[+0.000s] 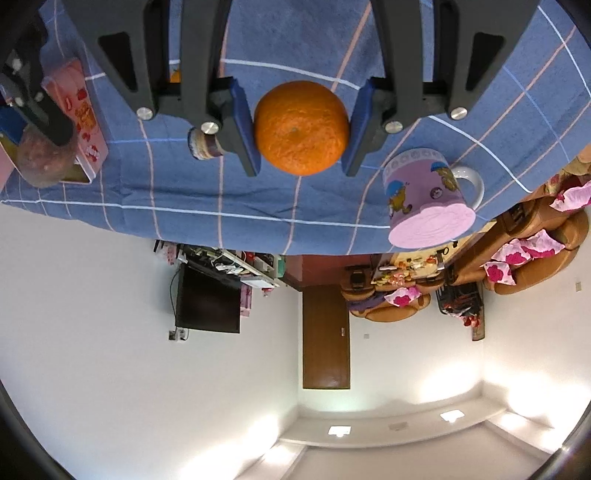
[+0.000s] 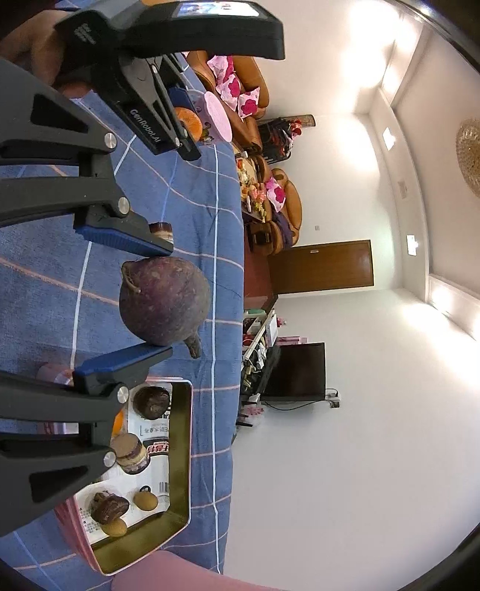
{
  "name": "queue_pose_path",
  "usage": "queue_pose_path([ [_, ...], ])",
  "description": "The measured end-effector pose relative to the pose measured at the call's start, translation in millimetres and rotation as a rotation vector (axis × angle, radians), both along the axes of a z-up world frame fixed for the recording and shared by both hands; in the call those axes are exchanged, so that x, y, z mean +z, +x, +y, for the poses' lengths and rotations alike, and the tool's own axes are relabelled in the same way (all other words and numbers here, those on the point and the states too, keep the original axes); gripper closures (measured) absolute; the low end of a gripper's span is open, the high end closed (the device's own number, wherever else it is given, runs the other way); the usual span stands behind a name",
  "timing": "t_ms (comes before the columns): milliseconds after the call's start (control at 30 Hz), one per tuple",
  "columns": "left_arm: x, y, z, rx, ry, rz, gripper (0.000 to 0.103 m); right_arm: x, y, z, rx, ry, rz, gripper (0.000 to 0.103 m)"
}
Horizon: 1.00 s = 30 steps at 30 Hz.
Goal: Organize fruits
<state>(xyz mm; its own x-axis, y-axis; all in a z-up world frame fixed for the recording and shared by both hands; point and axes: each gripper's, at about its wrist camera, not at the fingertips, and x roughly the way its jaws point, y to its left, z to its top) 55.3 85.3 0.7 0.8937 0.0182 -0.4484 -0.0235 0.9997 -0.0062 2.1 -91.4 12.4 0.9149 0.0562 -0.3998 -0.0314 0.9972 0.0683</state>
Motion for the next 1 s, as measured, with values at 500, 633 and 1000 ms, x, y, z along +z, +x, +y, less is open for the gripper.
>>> queue_pose_path([
  [500, 0, -26, -13, 0.002, 0.004, -0.011, 0.056, 1, -10, 7, -0.01, -0.038, -0.017, 0.053],
  [633, 0, -29, -16, 0.004, 0.017, -0.015, 0.056, 1, -15, 4, -0.011, -0.039, -0.013, 0.053],
  [1000, 1, -41, -30, -0.014, 0.033, -0.018, 0.056, 1, -23, -2, -0.018, -0.041, -0.008, 0.053],
])
